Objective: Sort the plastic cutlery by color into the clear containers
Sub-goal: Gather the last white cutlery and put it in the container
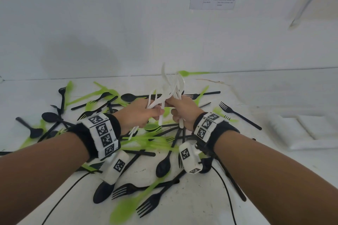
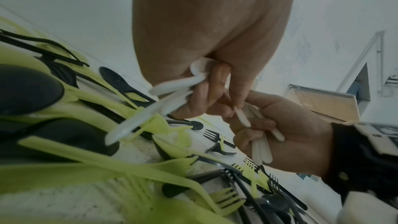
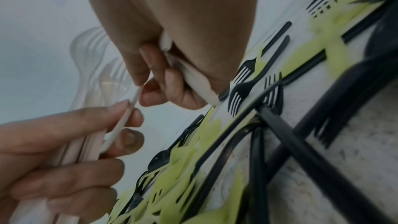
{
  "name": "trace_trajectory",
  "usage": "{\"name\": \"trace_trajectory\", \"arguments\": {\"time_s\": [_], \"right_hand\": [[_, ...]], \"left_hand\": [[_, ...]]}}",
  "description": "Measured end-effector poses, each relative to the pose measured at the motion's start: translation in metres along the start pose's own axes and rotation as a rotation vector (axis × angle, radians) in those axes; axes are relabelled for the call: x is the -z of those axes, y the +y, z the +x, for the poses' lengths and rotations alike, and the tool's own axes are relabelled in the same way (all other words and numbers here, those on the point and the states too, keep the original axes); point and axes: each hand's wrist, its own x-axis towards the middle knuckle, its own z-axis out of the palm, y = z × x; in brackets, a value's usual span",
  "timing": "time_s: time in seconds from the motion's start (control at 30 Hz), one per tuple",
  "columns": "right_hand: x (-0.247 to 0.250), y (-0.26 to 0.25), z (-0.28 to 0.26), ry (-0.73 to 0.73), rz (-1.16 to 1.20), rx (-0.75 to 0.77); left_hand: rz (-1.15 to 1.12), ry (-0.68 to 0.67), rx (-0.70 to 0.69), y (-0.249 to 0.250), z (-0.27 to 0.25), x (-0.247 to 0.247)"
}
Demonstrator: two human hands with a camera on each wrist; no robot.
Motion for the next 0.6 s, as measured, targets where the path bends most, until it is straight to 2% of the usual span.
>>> {"name": "trace_trajectory", "arguments": {"time_s": [0.1,0.17,0.23,0.4,0.53,0.6], "right_hand": [[0.01,-0.002,0.003,0.164,0.054,0.017],[0.019,-0.003,0.004,0.293,0.012,0.034],[0.025,-0.004,0.003,0.345,-0.045,0.051],[0.01,-0.001,-0.005,0.295,-0.114,0.203],[-0.019,0.004,-0.012,0.215,-0.063,0.259],[-0.031,0.01,-0.015,0.17,-0.062,0.297]], "left_hand": [[-0.069,0.048,0.076,0.001,0.002,-0.006],[-0.178,0.094,0.111,0.001,0.002,-0.006],[-0.284,0.133,0.113,0.002,0.004,-0.005],[-0.441,0.201,0.076,0.007,0.005,-0.006],[-0.562,0.284,0.077,0.008,0.011,-0.009],[-0.608,0.275,0.059,0.01,0.011,-0.011]]}}
